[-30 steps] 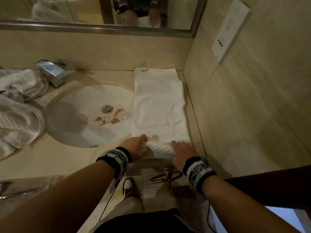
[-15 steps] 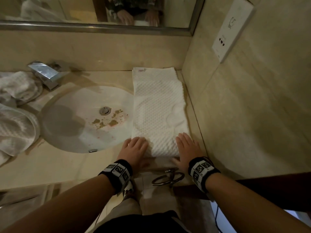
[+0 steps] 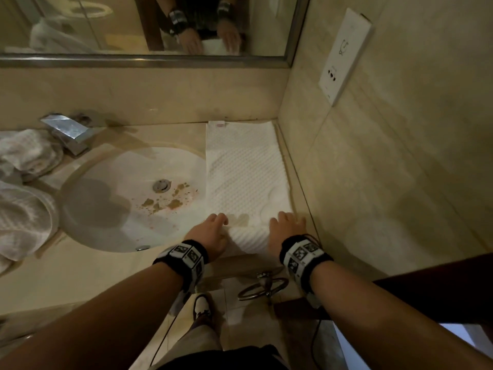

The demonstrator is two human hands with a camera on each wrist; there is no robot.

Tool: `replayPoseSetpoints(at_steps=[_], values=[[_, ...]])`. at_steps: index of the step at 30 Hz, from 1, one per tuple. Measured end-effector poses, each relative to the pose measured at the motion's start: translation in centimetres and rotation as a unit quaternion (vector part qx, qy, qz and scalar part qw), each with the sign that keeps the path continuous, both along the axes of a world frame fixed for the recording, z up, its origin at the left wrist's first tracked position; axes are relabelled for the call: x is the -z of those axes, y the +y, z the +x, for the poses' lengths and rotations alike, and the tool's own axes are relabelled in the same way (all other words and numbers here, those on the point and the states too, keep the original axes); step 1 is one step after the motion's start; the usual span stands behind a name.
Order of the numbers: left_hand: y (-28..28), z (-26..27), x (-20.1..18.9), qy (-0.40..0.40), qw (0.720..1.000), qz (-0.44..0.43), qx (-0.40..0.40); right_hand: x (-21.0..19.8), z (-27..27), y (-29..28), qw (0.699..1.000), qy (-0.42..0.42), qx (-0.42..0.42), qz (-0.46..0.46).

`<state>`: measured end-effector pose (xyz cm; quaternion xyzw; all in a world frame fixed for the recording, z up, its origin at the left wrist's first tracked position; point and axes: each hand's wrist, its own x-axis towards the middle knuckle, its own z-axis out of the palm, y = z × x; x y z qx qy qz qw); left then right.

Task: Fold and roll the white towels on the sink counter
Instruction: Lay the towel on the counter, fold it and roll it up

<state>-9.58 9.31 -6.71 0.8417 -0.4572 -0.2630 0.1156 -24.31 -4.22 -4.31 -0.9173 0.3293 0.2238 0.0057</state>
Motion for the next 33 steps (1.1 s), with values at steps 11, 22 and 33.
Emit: replayPoseSetpoints(at_steps=[11,22,33], values=[[1.5,-1.2,1.9,-0.203,0.963,-0.006,0.176,4.2,-2.4,1.7,0.996,-0.088,-0.014,-0.029],[-4.5,1.9,-1.5,-0.046,0.983,0.111,0.137,0.0,3.1,-3.9,0.994,0.058,-0.004,0.097],[-3.3,0.3,-0.4,-0.208,0.948,0.056,0.233,1.9,4.0,-3.1,0.999,0.026,-0.029,0.029]])
